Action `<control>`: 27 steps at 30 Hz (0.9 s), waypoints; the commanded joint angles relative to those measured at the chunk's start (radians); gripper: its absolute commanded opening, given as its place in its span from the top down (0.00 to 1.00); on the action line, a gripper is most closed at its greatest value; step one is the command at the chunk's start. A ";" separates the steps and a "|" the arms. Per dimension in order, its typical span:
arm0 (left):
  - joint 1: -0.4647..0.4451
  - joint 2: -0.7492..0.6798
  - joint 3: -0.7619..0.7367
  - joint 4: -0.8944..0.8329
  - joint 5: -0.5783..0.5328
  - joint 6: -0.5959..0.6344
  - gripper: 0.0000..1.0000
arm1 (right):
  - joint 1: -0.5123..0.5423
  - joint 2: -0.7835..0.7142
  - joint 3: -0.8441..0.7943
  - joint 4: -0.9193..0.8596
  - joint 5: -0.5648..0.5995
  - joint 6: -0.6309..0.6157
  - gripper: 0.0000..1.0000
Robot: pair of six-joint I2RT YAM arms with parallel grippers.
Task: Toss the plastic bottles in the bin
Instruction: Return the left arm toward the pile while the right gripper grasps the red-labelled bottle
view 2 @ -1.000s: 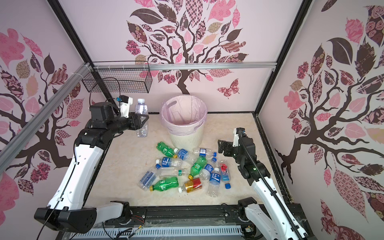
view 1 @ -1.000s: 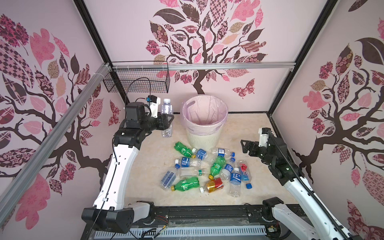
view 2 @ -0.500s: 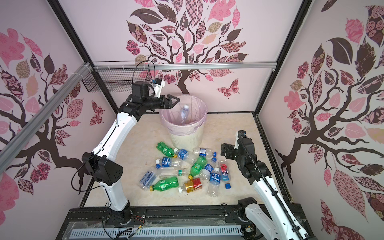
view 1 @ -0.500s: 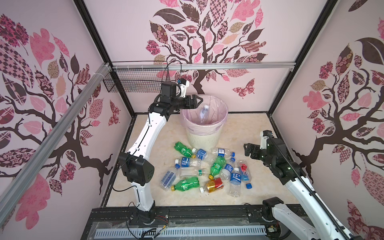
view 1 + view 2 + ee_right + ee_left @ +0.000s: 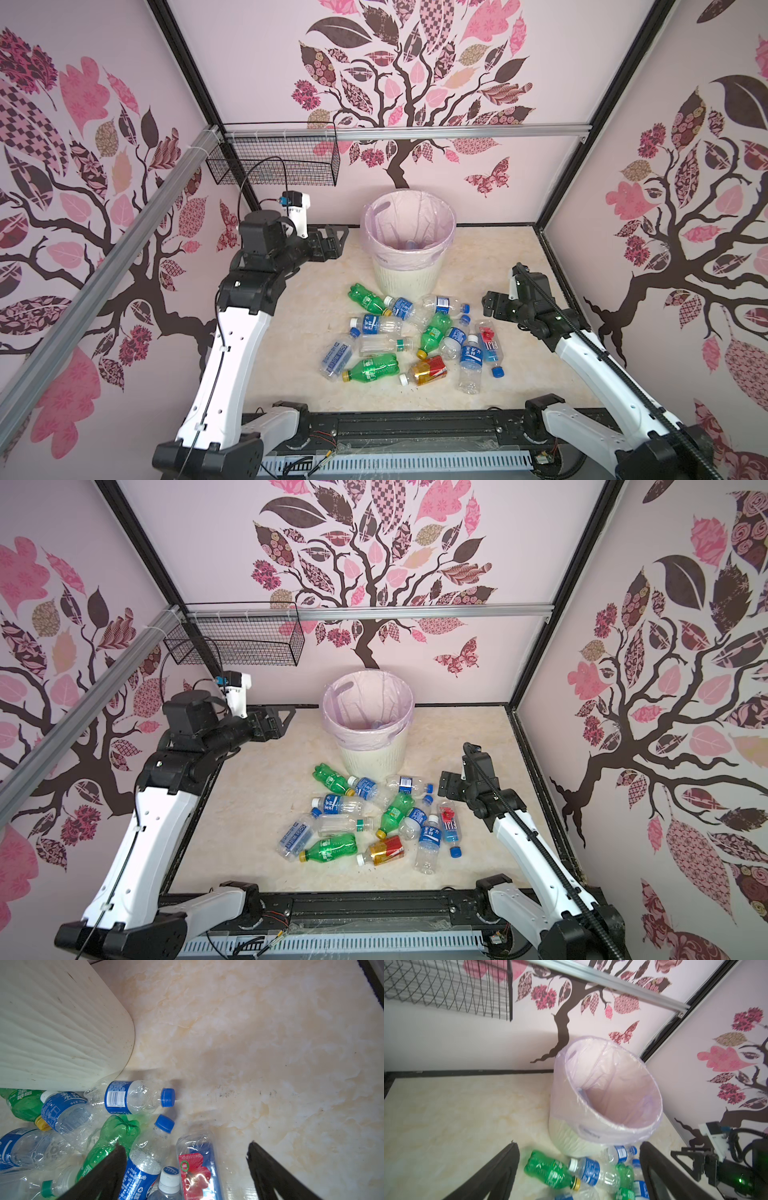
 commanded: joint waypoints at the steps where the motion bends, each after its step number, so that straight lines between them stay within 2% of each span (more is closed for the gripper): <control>1: -0.002 -0.050 -0.150 -0.100 -0.051 0.054 0.06 | 0.002 0.015 -0.018 -0.050 -0.004 0.031 0.07; 4: -0.002 -0.135 -0.286 -0.089 -0.034 0.028 0.06 | 0.005 0.020 -0.055 -0.083 -0.055 0.074 0.05; 8: -0.001 -0.195 -0.392 -0.059 -0.041 0.010 0.05 | 0.006 0.001 -0.131 -0.092 -0.083 0.138 0.05; 14: -0.002 -0.181 -0.402 -0.076 -0.063 0.039 0.06 | 0.014 0.014 -0.167 -0.062 -0.057 0.212 0.10; 21: -0.001 -0.175 -0.403 -0.068 -0.067 0.047 0.06 | 0.030 0.096 -0.208 0.003 -0.101 0.220 0.11; 27: -0.002 -0.167 -0.399 -0.066 -0.067 0.050 0.06 | 0.040 0.141 -0.222 0.033 -0.057 0.222 0.14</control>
